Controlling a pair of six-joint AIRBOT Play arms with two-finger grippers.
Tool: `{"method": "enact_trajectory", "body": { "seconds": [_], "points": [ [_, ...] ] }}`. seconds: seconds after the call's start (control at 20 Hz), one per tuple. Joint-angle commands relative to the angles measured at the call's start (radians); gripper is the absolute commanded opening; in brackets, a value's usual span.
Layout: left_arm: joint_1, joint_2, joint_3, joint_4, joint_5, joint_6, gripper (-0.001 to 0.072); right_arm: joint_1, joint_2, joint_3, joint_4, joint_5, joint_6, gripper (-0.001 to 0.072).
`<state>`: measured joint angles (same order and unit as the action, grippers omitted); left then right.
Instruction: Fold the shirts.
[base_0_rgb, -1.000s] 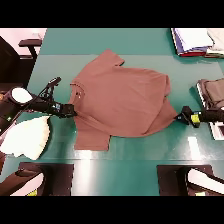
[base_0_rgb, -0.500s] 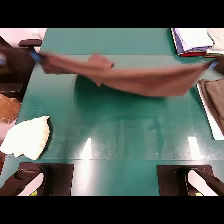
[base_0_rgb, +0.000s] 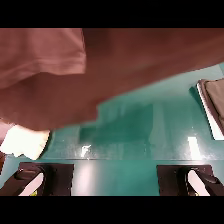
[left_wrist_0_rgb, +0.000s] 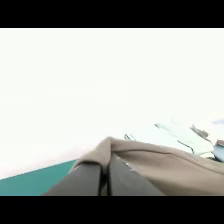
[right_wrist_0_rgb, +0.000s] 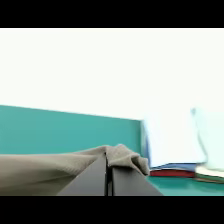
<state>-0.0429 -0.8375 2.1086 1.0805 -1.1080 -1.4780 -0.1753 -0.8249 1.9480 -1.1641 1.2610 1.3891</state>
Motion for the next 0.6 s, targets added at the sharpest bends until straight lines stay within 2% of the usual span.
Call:
{"method": "enact_trajectory", "body": {
  "seconds": [0.0,0.1,0.25,0.4,0.55],
  "points": [
    [0.001,-0.018,-0.024,0.047,0.018,-0.016,0.0024,0.001,-0.084,0.148,-0.066,0.161,0.055,0.0013],
    [0.001,-0.045,-0.127,0.072,-0.008,-0.018,0.0024,0.002,-0.169,0.153,-0.066,0.243,0.077,0.0013],
    [0.001,-0.153,-0.267,0.083,-0.088,-0.037,0.0024,0.018,-0.281,0.019,-0.068,0.277,0.08,0.0013],
    [0.001,-0.313,-0.401,0.076,-0.119,-0.041,0.0025,0.084,-0.422,-0.125,-0.071,0.279,0.08,0.0013],
    [0.001,-0.488,-0.5,0.076,-0.094,-0.041,0.0025,0.148,-0.598,-0.234,-0.071,0.227,0.08,0.0013]
  ]
}}
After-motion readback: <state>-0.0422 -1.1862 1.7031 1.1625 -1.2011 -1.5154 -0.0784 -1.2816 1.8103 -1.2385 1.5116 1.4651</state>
